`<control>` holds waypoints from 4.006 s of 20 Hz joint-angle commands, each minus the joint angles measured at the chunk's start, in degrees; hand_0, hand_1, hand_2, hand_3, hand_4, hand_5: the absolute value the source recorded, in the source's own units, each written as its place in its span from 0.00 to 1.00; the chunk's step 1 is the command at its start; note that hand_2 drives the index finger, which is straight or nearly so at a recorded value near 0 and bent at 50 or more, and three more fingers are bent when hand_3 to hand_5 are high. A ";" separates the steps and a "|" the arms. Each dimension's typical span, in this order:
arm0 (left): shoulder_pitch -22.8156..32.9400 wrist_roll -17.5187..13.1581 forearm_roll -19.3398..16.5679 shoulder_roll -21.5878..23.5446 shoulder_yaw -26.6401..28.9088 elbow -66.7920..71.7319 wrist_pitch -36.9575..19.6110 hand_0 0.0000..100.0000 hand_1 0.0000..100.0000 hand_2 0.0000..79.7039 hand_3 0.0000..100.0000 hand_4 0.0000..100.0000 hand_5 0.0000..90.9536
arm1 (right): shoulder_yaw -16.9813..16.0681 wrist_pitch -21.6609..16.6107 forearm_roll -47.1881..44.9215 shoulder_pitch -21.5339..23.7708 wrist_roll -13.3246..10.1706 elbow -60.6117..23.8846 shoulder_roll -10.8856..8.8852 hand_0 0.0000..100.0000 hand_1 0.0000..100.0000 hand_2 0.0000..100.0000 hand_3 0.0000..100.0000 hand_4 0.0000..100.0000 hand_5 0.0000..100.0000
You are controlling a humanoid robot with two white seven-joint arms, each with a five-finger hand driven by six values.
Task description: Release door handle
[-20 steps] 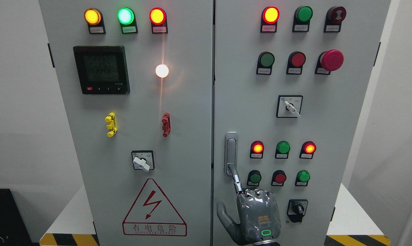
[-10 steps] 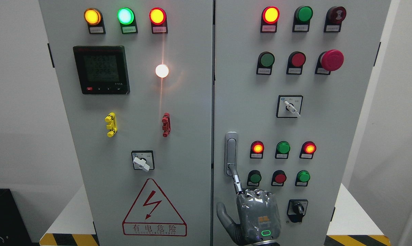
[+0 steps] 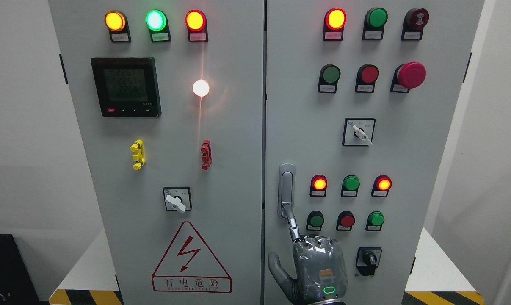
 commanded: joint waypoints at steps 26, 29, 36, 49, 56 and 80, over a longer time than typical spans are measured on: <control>0.53 0.00 0.00 0.06 0.00 0.00 -0.01 0.12 0.56 0.00 0.00 0.00 0.00 | -0.20 -0.04 0.00 0.75 -0.03 1.16 -0.05 0.45 0.33 0.05 1.00 1.00 1.00; 0.44 0.00 0.00 -0.02 0.00 0.00 -0.01 0.12 0.56 0.00 0.00 0.00 0.00 | 0.06 -0.04 0.00 0.75 -0.20 1.16 -0.05 0.45 0.33 0.05 1.00 1.00 1.00; 0.44 0.00 0.00 -0.02 0.00 0.00 -0.01 0.12 0.56 0.00 0.00 0.00 0.00 | 0.24 -0.13 -0.09 0.75 -0.64 0.19 -0.05 0.45 0.33 0.06 1.00 1.00 1.00; 0.53 0.00 0.00 -0.02 0.00 0.00 -0.01 0.12 0.56 0.00 0.00 0.00 0.00 | 0.41 -0.13 -0.09 0.93 -0.82 -0.43 0.04 0.45 0.33 0.11 1.00 1.00 1.00; 0.53 0.00 0.00 0.06 0.00 0.00 -0.01 0.12 0.56 0.00 0.00 0.00 0.00 | 0.50 -0.13 -0.09 1.01 -1.78 -1.13 0.04 0.45 0.34 0.13 1.00 1.00 1.00; 0.53 0.00 0.00 -0.02 0.00 0.00 -0.01 0.12 0.56 0.00 0.00 0.00 0.00 | 0.50 -0.22 -0.18 1.01 -2.58 -2.36 0.04 0.44 0.34 0.20 1.00 0.99 1.00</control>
